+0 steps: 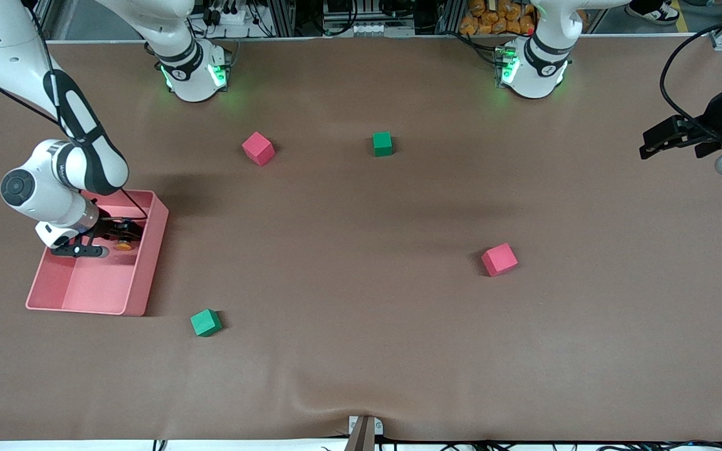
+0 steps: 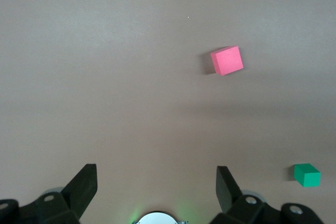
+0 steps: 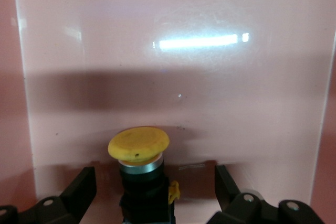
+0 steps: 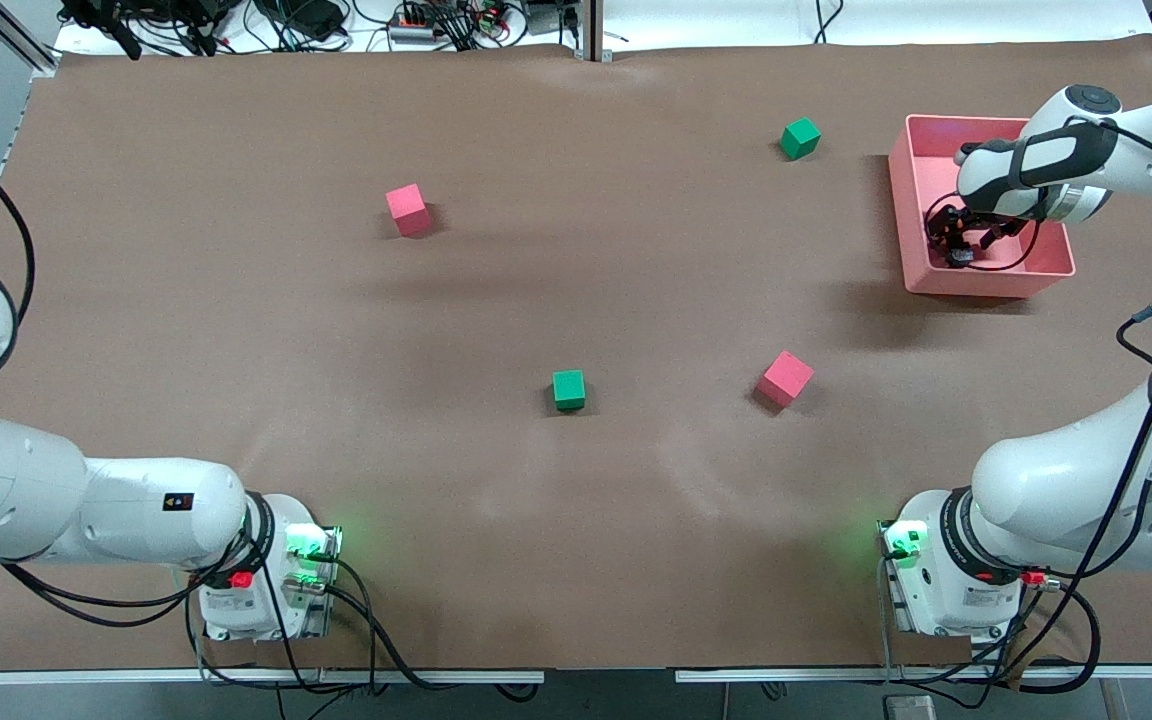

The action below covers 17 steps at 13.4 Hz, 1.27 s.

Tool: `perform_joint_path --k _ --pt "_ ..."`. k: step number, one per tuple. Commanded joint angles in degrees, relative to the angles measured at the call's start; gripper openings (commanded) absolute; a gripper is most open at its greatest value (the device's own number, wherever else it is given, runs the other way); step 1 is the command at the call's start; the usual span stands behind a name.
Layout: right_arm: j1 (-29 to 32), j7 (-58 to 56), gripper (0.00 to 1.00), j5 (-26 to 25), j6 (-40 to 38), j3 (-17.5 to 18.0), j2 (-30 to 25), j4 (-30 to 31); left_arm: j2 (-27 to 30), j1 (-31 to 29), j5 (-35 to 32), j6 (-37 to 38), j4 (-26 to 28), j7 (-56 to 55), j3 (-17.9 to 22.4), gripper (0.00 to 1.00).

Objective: Place and upright button with both arms
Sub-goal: 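Lower the right gripper and close it around the yellow button's base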

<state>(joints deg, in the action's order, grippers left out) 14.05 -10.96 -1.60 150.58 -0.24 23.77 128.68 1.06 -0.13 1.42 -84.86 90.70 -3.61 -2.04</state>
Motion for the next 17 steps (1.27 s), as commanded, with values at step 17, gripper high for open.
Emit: perform_joint_path --k 17 --pt "0.5 -6.1 0.09 -0.8 -1.1 1.0 -8.7 0.0 -0.3 -0.4 1.2 0.8 -0.9 0.0 -0.7 1.00"
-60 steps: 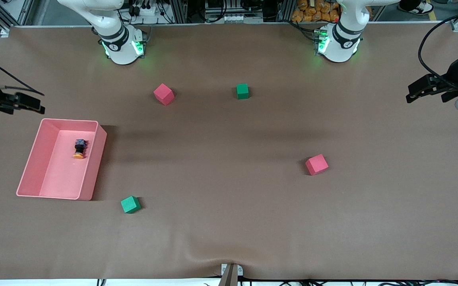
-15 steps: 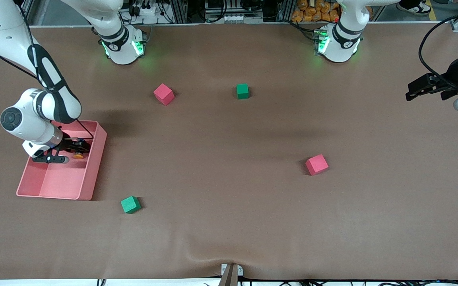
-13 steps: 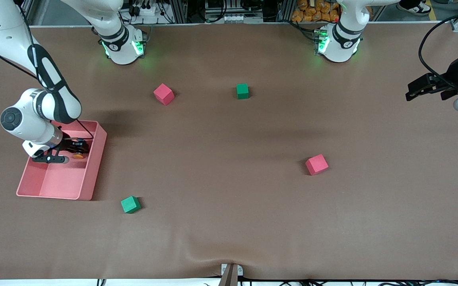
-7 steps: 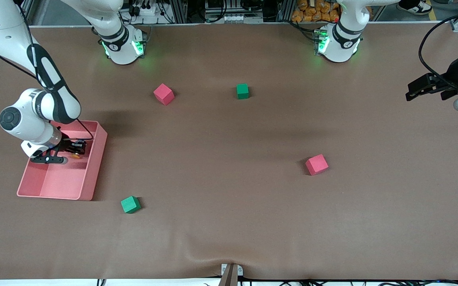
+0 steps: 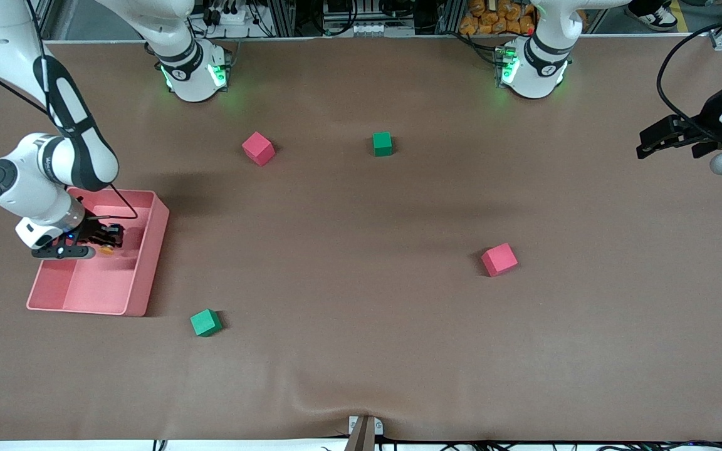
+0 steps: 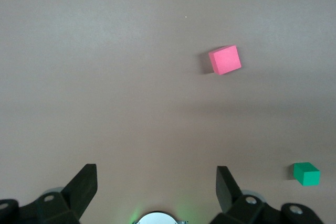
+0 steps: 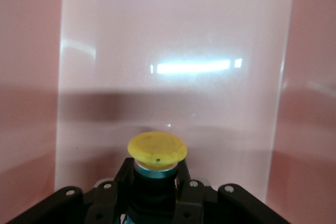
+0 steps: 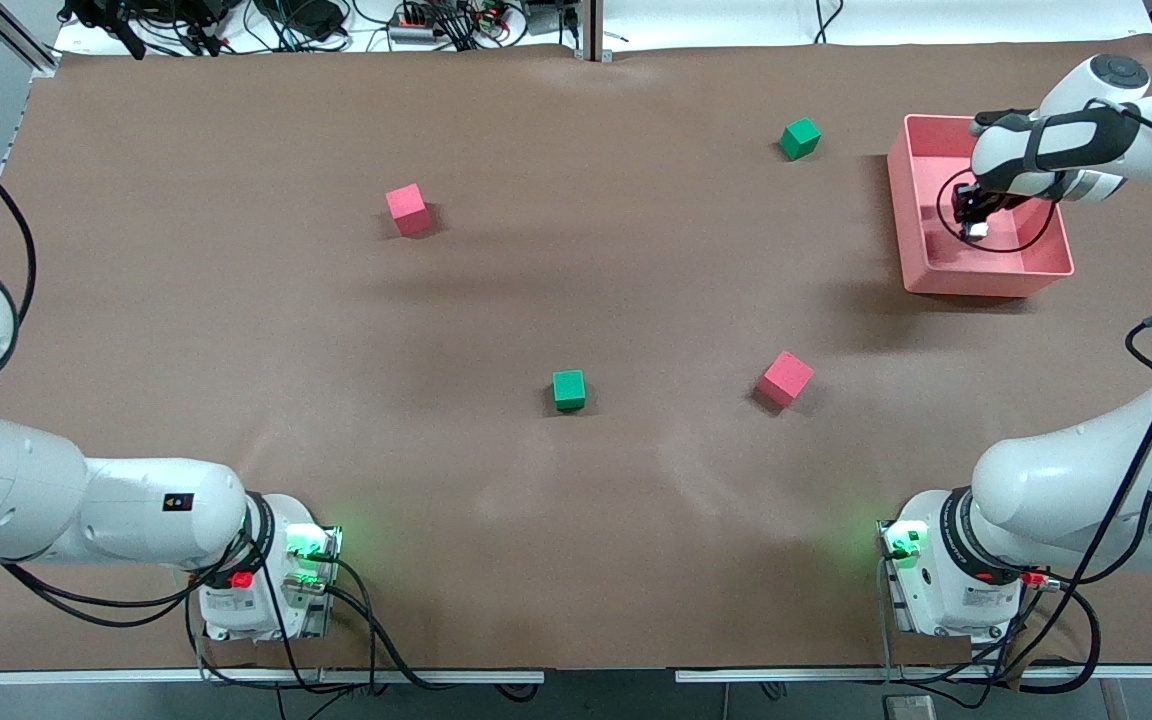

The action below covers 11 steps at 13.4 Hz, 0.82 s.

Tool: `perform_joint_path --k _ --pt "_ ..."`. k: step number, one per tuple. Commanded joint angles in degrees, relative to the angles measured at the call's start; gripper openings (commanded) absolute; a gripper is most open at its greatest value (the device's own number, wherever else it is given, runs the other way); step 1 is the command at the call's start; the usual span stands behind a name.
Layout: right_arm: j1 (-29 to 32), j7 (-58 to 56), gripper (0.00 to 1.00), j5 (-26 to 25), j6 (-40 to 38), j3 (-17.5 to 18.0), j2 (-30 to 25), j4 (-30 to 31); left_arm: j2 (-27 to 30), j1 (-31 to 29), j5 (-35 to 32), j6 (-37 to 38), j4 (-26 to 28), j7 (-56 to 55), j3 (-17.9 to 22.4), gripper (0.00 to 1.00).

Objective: Place and upright button with both arms
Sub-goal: 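Lift the button out of the tray with the right gripper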

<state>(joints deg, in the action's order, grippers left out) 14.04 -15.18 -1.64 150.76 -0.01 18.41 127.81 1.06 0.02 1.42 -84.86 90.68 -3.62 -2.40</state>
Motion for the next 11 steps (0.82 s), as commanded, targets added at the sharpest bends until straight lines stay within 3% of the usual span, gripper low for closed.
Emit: perform_joint_path --k 1,7,11 --pt "0.2 -1.8 0.09 -0.7 -3.7 1.2 -4.5 0.3 -0.3 -0.5 1.2 0.8 -0.8 0.2 -0.2 1.00" --pt "-4.8 0.3 0.09 0.2 -30.5 1.2 -6.1 -12.9 -0.4 -0.6 1.2 0.8 -0.9 0.3 -0.2 1.00" --pt "-12.3 4.1 0.09 0.3 -36.4 1.6 -6.1 -17.4 -0.4 -0.5 1.2 0.8 -0.7 0.0 -0.2 1.00"
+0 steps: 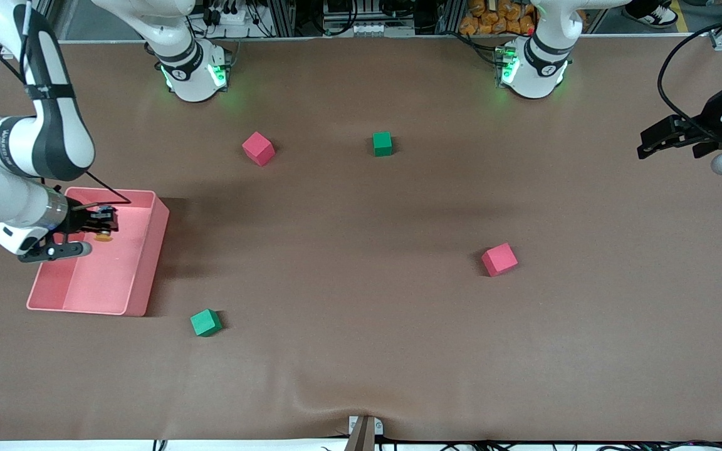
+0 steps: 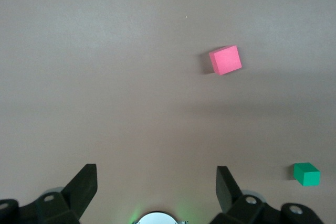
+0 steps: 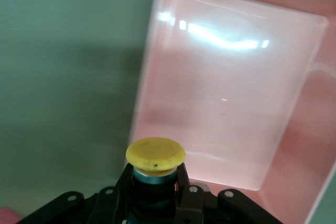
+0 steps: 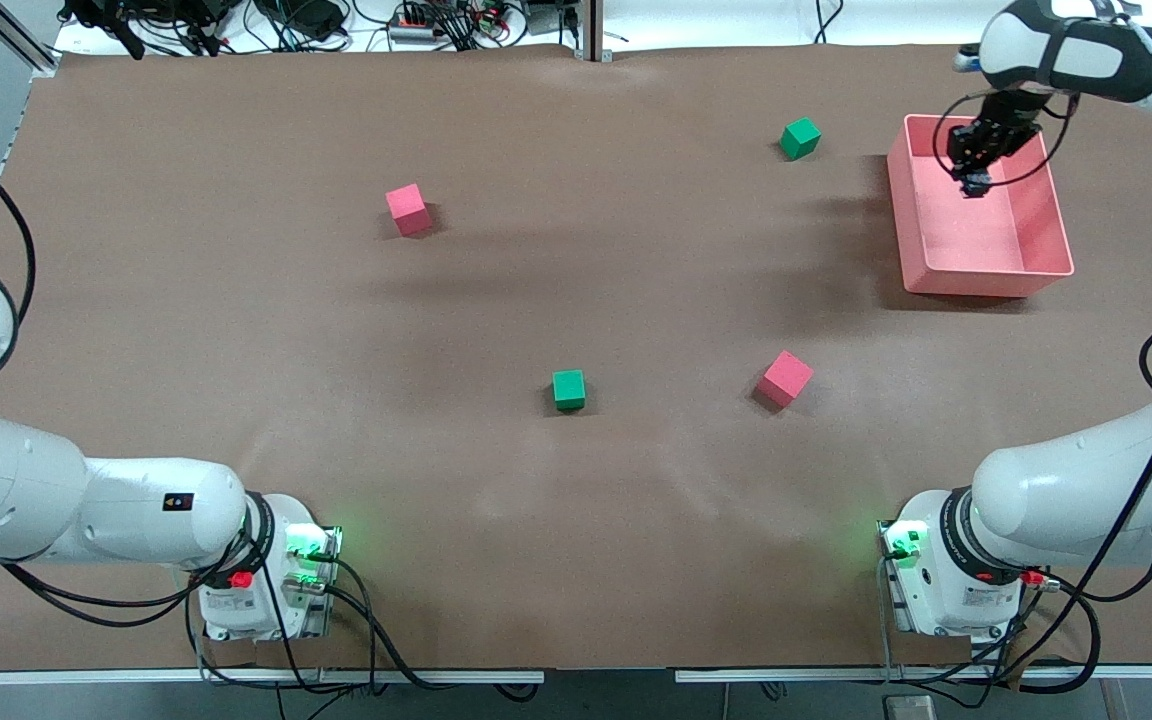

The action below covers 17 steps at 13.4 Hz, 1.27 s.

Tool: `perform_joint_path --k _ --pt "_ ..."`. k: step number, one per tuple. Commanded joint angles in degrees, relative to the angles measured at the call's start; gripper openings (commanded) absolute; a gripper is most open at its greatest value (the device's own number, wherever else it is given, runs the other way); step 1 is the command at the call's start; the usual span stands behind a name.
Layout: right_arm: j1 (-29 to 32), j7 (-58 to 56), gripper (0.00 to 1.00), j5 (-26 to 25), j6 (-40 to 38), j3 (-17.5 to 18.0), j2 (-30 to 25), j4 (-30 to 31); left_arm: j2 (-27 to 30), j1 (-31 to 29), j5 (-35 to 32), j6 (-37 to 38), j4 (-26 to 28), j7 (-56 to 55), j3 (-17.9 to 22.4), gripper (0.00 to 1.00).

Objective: Place and upright button with both arms
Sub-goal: 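Lift the button out of the tray with the right gripper, then carry the button to mid-table, set it upright, open the right gripper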

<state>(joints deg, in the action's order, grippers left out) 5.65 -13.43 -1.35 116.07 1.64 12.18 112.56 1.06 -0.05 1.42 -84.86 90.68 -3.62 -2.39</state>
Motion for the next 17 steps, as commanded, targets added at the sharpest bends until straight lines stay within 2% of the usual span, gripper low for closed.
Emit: perform_joint_path --k 1,3,5,10,13,17 --pt "-6.9 3.6 0.09 0.1 -1.6 -0.1 0.4 -3.3 -0.4 -0.6 1.2 0.8 -0.7 0.4 -0.2 1.00" --pt "-14.1 10.0 0.09 2.7 -1.5 -0.1 0.9 -6.2 -0.4 -0.7 1.2 0.8 -0.7 0.6 -0.2 1.00" --pt "-22.0 16.7 0.09 2.6 -0.9 -0.2 3.4 -10.3 -0.4 -0.7 1.2 0.8 -0.7 0.6 -0.2 1.00" --pt "-34.1 30.1 0.07 4.7 -0.9 -0.1 17.1 -26.4 -0.9 -0.1 1.2 0.8 -0.7 0.4 -0.2 1.00" --pt "-38.9 37.2 0.07 5.5 0.0 -0.1 26.1 -36.8 -1.3 -0.1 1.2 0.5 -1.0 0.6 -0.3 1.00" --pt "-44.1 45.9 0.05 5.5 11.8 -0.1 32.0 -37.6 -2.1 0.4 1.2 -0.5 -0.9 0.5 -0.3 1.00"
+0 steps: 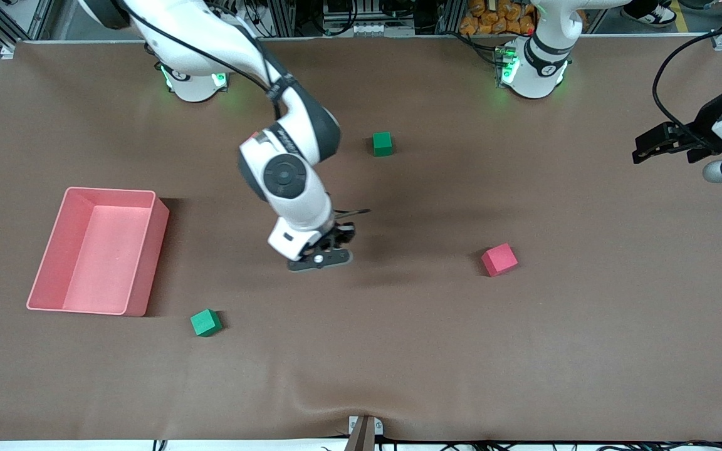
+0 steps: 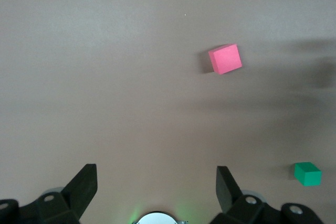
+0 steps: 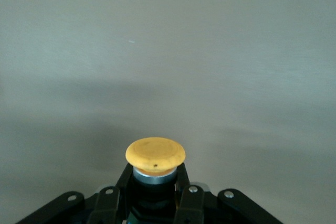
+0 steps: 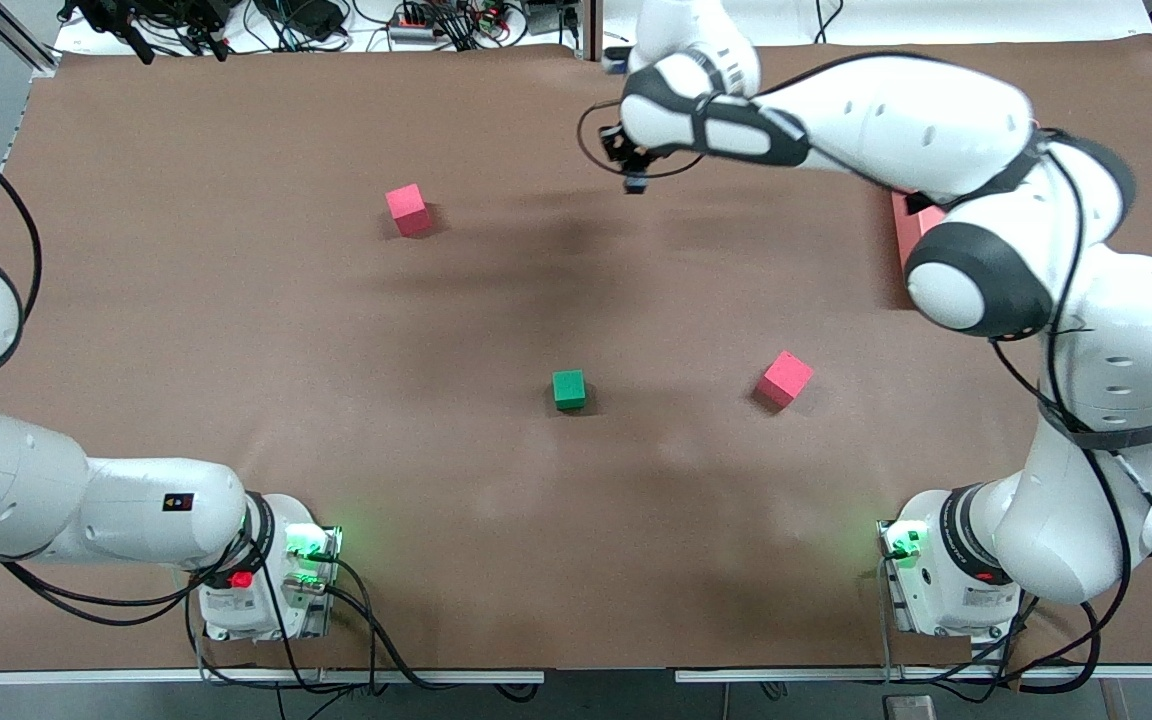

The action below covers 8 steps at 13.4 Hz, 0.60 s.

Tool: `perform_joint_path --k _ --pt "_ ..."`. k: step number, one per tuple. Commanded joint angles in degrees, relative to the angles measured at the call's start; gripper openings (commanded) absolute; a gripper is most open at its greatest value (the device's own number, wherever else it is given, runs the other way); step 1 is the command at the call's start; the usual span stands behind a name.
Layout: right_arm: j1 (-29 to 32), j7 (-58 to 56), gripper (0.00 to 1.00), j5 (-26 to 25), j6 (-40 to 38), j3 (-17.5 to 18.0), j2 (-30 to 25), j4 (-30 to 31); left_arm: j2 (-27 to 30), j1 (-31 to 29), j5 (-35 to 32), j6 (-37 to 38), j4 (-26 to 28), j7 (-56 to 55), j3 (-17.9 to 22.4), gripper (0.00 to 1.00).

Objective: Place and upright button with both arms
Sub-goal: 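Carry the button to mid-table, set it upright, open the right gripper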

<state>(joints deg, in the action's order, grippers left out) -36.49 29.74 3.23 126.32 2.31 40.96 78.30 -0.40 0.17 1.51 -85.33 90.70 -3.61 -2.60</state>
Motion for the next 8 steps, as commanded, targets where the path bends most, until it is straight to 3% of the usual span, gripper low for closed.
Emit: perform_joint_path --k 1,8 --pt "-3.1 3.6 0.05 0.9 2.6 -0.8 4.1 -3.7 -0.7 0.2 1.1 0.0 -1.0 0.5 -0.1 1.00" --pt "-9.7 10.5 0.06 0.2 7.9 -1.2 10.2 -4.7 -0.7 0.3 1.1 -0.1 -1.0 0.5 -0.2 1.00"
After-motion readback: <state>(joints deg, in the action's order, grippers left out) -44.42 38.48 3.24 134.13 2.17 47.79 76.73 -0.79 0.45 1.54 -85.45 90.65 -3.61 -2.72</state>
